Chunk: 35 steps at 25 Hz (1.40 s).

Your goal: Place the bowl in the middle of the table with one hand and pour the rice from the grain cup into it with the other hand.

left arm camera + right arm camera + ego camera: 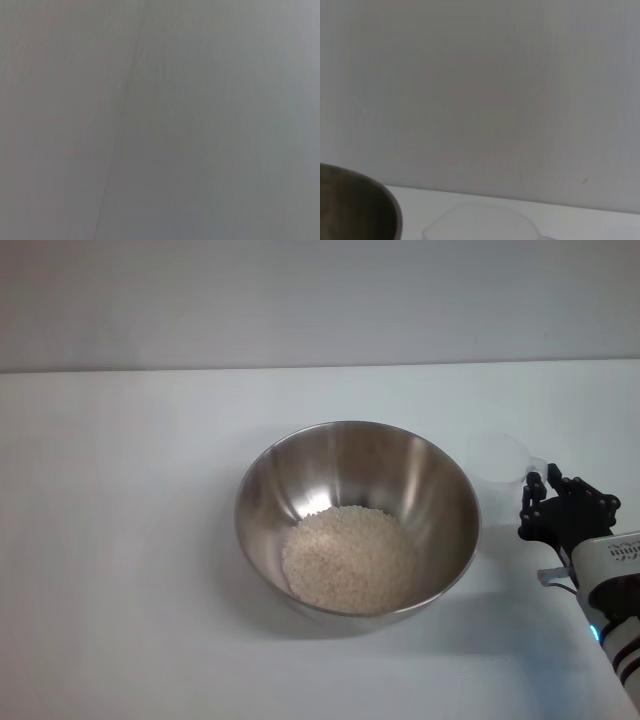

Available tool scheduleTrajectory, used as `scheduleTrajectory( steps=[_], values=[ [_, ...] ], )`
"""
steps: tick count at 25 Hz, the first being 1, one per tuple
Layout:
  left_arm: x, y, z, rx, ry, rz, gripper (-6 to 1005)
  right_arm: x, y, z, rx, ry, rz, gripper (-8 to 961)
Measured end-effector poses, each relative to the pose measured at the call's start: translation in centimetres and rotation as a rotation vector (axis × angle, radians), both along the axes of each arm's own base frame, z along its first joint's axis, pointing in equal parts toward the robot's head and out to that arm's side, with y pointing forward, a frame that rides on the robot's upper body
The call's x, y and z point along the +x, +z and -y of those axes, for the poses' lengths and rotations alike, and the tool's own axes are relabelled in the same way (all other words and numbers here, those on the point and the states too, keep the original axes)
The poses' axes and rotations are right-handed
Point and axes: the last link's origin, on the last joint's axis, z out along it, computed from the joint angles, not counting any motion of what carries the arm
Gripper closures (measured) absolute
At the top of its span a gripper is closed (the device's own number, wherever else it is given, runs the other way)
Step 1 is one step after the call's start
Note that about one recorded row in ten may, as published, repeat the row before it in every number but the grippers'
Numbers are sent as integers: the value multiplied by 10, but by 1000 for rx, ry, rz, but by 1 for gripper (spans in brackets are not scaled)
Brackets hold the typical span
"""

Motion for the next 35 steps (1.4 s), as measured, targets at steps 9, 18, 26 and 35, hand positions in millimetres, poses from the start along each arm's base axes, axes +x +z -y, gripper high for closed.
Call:
scheduleTrajectory(
  steps=[9,18,26,35],
  values=[
    [-2,0,1,2,5,-2,826,0,1,7,20,7,-8,777],
    [-1,1,1,6,-2,-2,825,3,0,13,23,-3,-17,768],
    [-2,2,1,8,-1,-3,825,5,2,24,47,-2,-18,761],
    [-4,2,3,8,7,-5,825,3,13,42,134,62,-10,752]
  ],
)
